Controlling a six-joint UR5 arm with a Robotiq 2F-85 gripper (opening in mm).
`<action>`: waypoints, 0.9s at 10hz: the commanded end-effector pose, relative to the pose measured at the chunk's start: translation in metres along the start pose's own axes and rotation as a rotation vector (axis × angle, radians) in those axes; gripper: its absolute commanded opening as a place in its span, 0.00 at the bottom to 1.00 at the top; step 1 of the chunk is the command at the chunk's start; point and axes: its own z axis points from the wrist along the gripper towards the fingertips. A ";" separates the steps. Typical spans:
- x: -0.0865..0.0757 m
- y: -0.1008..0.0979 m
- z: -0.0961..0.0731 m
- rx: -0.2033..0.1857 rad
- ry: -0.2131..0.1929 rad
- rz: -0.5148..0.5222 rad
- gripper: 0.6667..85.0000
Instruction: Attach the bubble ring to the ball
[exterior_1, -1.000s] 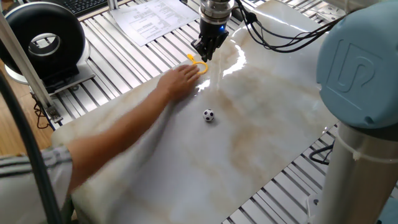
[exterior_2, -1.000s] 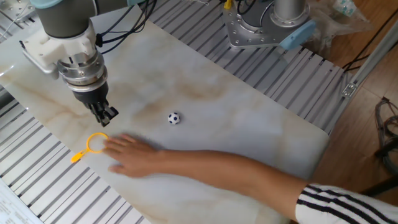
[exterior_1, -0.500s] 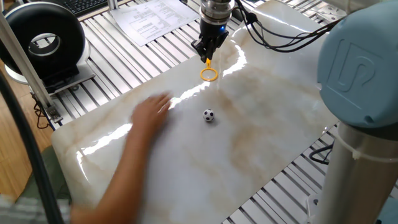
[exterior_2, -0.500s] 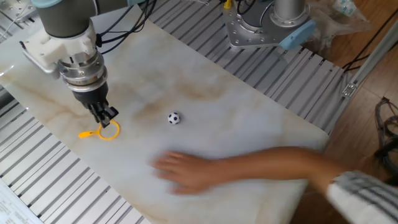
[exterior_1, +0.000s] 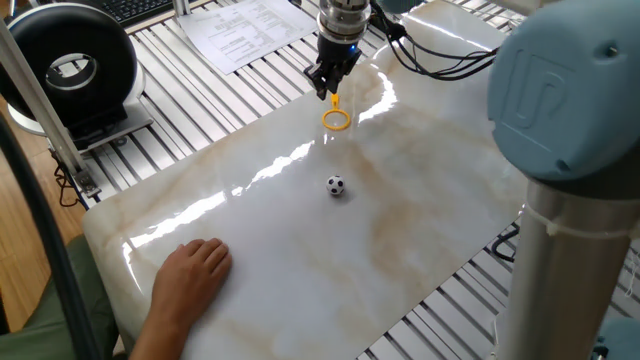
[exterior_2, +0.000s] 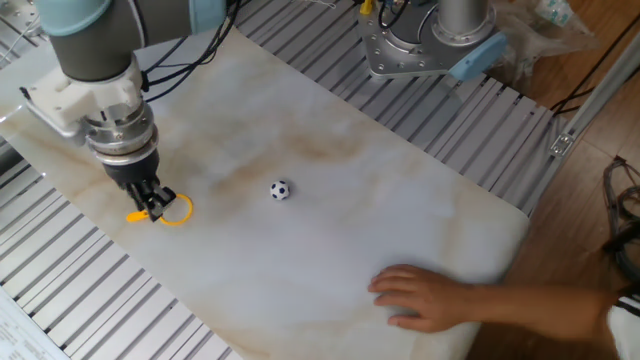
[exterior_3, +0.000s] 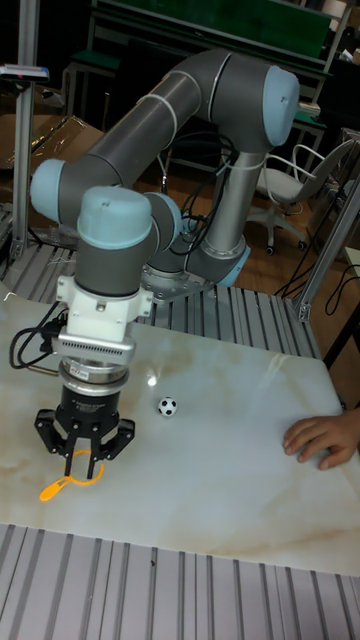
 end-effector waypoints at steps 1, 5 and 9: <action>-0.003 -0.020 0.016 0.012 -0.002 0.019 0.38; 0.003 -0.028 0.015 0.053 0.020 0.134 0.12; -0.023 -0.018 0.014 0.013 -0.077 0.051 0.45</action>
